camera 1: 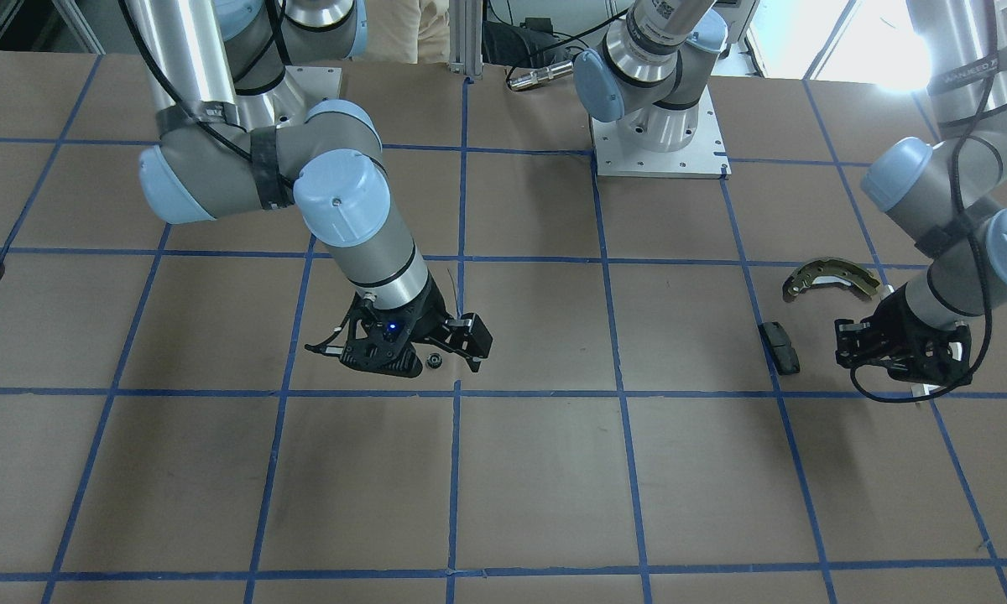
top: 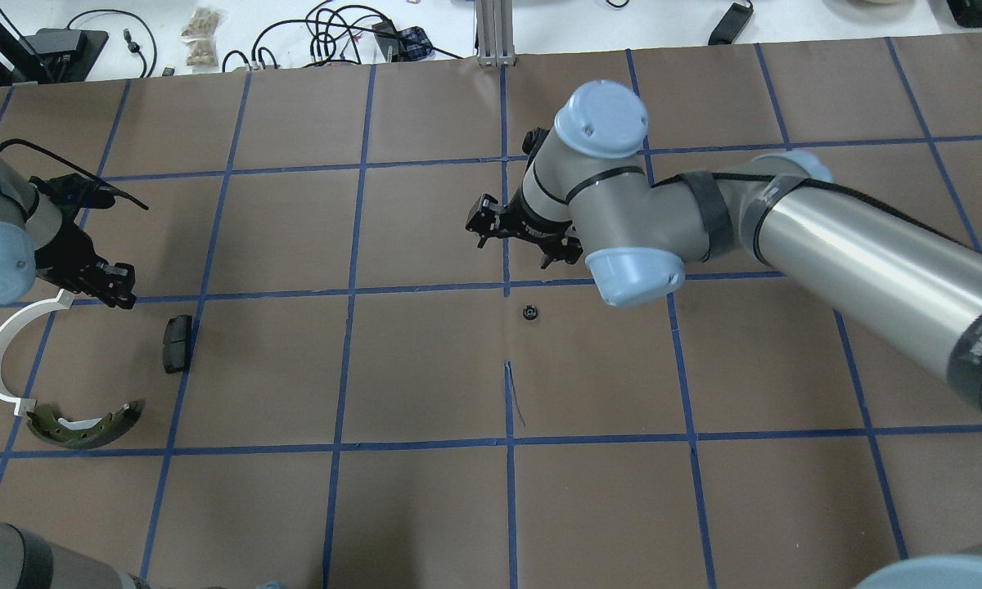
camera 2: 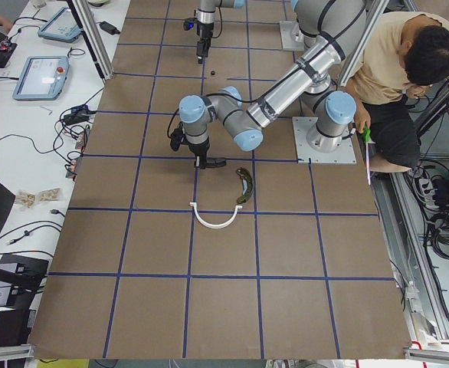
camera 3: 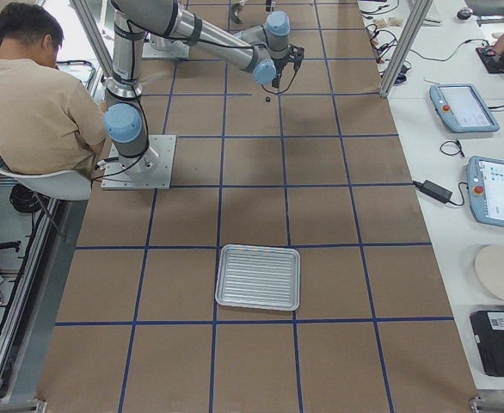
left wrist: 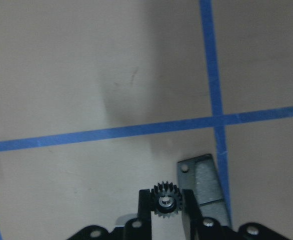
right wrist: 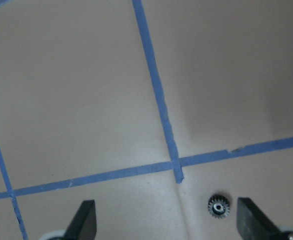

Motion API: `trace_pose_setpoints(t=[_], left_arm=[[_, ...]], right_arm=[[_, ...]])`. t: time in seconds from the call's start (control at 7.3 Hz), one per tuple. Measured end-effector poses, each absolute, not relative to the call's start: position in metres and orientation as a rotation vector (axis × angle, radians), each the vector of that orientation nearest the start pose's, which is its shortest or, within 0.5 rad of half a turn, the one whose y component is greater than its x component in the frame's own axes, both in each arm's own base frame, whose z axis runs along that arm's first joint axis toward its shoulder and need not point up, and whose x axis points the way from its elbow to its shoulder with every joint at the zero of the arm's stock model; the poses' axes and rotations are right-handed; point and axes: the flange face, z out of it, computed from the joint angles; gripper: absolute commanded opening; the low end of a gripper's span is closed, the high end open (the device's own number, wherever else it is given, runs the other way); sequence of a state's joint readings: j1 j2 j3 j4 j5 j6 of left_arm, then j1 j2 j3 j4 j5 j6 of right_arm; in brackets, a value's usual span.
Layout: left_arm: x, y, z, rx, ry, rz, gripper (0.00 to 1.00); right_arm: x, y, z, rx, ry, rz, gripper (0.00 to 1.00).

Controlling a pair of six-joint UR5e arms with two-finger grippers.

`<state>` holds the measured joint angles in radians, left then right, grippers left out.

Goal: Place bearing gear from tray to pile

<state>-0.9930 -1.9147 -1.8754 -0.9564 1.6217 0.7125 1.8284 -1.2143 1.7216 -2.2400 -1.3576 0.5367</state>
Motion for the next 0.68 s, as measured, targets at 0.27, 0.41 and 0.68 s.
trace_pose_setpoints(t=[0.27,0.41,0.68], left_arm=[[0.213,-0.531,0.204,0.220,3.120,0.095,0.91],[0.215,-0.531,0.202,0.223,3.120,0.095,0.90],[0.205,-0.536,0.214,0.243,3.106,0.078,0.91]], right_arm=[[0.271,-0.572,0.387,0.320,3.014,-0.031,1.00],[0.251,-0.571,0.434,0.259,3.077,0.012,1.00],[0.212,-0.551,0.484,0.145,3.122,0.086,1.00]])
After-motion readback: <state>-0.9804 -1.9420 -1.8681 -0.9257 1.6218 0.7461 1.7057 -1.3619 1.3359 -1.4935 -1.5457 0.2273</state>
